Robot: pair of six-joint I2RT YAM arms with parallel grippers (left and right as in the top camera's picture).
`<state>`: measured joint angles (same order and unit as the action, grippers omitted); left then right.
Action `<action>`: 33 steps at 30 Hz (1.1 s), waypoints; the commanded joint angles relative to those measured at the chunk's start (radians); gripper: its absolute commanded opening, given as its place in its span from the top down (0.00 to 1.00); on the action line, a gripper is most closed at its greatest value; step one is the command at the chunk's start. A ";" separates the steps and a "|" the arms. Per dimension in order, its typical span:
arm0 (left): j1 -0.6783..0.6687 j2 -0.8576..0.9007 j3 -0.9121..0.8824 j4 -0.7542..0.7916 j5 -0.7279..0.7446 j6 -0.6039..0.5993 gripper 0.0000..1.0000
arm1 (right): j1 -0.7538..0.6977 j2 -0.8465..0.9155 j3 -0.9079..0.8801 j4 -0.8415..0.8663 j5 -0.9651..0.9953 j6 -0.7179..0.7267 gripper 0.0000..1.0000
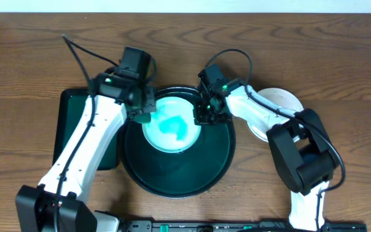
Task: Clean dirty plates on tray and stack at the side
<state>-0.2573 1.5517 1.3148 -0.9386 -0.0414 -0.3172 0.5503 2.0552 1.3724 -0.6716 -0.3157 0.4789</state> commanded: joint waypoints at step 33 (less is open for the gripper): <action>0.072 0.023 0.002 0.043 -0.087 0.005 0.93 | 0.552 -0.460 -0.005 -0.140 1.777 -0.241 0.99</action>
<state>-0.1867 1.5692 1.3148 -0.8940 -0.1112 -0.3168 1.0775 1.6154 1.3590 -0.8120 1.2694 0.2428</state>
